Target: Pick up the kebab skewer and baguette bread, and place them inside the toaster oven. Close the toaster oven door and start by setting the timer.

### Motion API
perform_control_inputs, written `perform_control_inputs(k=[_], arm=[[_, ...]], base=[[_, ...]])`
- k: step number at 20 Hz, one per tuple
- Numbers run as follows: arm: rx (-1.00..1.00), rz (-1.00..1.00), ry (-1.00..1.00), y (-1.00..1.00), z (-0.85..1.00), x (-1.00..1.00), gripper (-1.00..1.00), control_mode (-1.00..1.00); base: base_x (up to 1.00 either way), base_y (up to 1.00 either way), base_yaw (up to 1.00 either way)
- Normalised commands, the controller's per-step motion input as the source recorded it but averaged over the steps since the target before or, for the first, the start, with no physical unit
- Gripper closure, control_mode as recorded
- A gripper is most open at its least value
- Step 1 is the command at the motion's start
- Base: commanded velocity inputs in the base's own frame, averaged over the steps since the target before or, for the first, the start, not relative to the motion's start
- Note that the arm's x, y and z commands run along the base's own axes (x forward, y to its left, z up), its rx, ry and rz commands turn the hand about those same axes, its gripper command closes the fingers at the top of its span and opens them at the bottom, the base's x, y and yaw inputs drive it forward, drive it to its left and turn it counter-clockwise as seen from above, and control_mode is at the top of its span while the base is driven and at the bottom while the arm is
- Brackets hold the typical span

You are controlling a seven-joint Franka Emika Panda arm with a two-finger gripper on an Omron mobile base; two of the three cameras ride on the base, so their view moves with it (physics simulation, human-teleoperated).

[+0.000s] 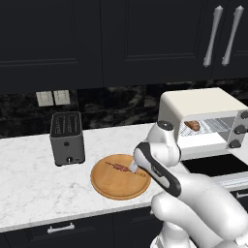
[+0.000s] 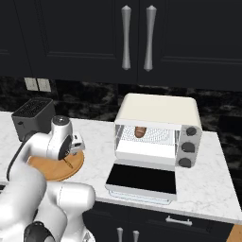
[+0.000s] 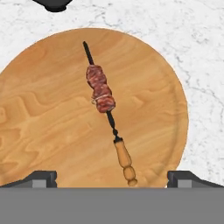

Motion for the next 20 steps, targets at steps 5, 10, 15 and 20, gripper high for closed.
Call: perform_control_inputs(k=[5,10,15,20], arm=[[-0.01,0.0,0.0,0.0,-0.48,0.0,-1.0,-1.0],[-0.03,0.0,0.0,0.0,-0.38,0.0,-1.0,-1.0],[-0.03,0.0,0.0,0.0,-0.35,0.0,-1.0,-1.0],[-0.01,0.0,0.0,0.0,-0.33,0.0,-1.0,-1.0]], base=[[0.0,0.0,0.0],[0.0,0.0,0.0],[0.0,0.0,0.0],[0.0,0.0,0.0]])
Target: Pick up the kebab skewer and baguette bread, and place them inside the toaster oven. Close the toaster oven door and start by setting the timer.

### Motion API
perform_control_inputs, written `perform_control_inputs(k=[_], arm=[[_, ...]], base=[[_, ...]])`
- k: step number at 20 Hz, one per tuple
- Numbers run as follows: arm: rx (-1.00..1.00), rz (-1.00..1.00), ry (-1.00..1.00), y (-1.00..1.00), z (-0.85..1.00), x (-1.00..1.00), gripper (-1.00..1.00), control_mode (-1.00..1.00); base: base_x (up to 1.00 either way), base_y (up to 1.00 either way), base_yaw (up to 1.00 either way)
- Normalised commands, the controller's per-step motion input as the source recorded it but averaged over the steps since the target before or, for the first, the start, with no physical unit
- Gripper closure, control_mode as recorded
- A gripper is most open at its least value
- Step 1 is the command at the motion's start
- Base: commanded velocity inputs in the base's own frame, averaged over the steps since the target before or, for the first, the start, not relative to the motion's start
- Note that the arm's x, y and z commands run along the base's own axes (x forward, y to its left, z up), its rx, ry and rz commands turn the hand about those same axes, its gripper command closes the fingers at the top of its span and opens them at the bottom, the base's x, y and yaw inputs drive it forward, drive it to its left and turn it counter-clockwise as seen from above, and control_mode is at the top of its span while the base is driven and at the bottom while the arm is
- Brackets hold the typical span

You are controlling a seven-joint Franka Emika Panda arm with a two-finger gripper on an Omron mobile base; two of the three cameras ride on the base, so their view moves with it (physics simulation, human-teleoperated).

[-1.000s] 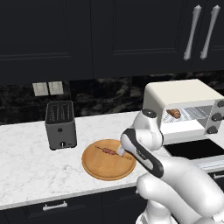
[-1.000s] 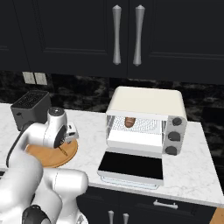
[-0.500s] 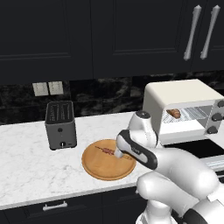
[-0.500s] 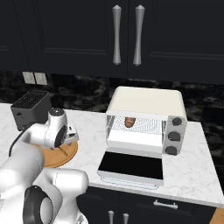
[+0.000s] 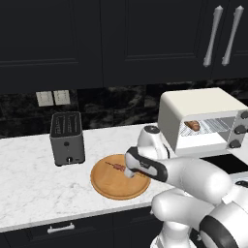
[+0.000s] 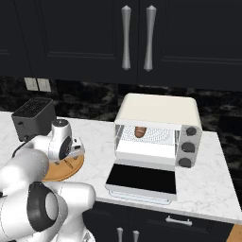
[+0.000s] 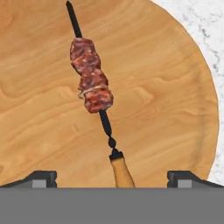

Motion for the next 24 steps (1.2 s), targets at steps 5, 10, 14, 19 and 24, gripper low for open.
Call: perform_control_inputs(k=[5,10,14,19,24], arm=[[-0.01,0.0,0.0,0.0,-0.36,0.0,-1.0,-1.0],[0.0,0.0,0.0,0.0,-0.27,0.0,-1.0,-1.0],[0.0,0.0,0.0,-0.01,-0.24,0.0,-1.0,-1.0],[0.0,0.0,0.0,0.0,-0.24,0.0,1.0,-1.0],[-0.01,0.0,0.0,0.0,-0.24,0.0,1.0,-1.0]], base=[[0.0,0.0,0.0],[0.0,0.0,0.0],[0.0,0.0,0.0],[0.0,0.0,0.0],[0.0,0.0,0.0]])
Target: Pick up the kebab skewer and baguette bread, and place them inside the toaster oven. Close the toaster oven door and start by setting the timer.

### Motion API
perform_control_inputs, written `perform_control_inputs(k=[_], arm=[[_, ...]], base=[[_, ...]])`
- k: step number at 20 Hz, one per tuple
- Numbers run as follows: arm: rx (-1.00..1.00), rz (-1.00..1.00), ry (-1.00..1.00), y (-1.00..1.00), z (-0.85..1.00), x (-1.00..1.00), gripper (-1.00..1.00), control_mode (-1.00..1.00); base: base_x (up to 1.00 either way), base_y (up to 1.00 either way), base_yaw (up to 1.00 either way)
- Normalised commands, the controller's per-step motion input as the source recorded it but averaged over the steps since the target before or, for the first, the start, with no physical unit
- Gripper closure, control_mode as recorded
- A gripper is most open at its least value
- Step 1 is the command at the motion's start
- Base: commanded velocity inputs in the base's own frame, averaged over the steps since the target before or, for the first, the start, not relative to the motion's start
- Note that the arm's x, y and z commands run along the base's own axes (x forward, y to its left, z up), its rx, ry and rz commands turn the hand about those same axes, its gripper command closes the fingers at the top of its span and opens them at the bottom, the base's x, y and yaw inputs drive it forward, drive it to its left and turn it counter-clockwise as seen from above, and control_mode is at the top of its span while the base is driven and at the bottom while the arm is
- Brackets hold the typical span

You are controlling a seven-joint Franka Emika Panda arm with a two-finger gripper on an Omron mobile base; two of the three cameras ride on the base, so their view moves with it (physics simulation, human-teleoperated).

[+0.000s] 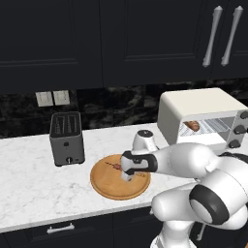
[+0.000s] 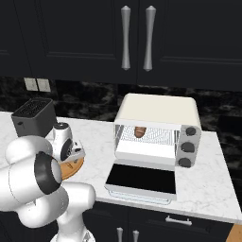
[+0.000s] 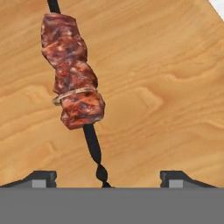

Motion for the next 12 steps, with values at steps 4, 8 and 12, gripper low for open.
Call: perform_control_inputs(k=[4,8,12], arm=[[0.0,0.0,0.0,0.0,-0.14,0.0,1.0,-1.0],[0.0,0.0,0.0,0.0,-0.05,0.0,1.0,-1.0],[0.0,0.0,0.0,0.0,-0.22,0.0,1.0,-1.0]], base=[[0.0,0.0,0.0],[0.0,0.0,0.0],[0.0,0.0,0.0]])
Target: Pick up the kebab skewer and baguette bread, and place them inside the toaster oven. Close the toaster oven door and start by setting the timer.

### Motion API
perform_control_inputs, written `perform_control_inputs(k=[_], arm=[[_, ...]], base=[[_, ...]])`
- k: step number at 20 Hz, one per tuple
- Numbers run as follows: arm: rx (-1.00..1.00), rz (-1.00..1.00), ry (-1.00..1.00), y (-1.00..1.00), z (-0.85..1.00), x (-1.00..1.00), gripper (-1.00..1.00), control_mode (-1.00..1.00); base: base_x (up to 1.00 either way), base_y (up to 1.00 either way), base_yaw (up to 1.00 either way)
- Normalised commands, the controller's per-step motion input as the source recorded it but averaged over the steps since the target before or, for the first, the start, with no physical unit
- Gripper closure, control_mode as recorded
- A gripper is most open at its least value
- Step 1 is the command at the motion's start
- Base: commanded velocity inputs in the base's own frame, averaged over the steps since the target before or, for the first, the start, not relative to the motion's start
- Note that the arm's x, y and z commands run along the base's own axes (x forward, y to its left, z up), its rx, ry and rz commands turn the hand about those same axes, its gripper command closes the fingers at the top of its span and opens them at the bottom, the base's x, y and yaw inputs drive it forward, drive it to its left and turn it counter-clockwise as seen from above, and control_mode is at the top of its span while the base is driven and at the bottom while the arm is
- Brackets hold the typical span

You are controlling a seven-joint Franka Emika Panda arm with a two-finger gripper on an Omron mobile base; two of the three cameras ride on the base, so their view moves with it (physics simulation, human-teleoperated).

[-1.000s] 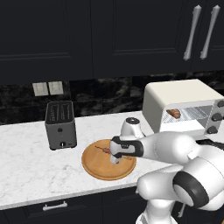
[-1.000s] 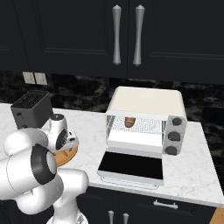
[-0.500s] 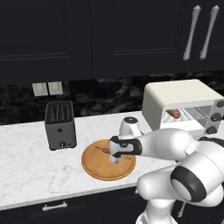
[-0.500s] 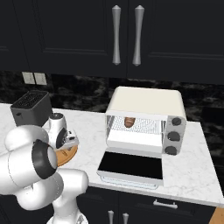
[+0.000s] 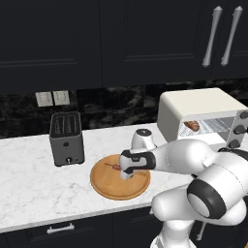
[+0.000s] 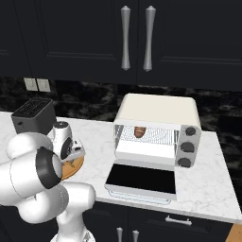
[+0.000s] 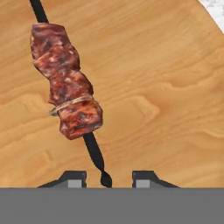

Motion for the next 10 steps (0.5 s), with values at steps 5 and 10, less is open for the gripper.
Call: perform_control_inputs(k=[5,10], arm=[[0.0,0.0,0.0,-0.01,-0.3,0.0,1.0,-1.0],[0.0,0.0,-0.01,-0.16,0.21,-0.09,1.0,-1.0]], base=[[0.0,0.0,0.0],[0.0,0.0,0.0]])
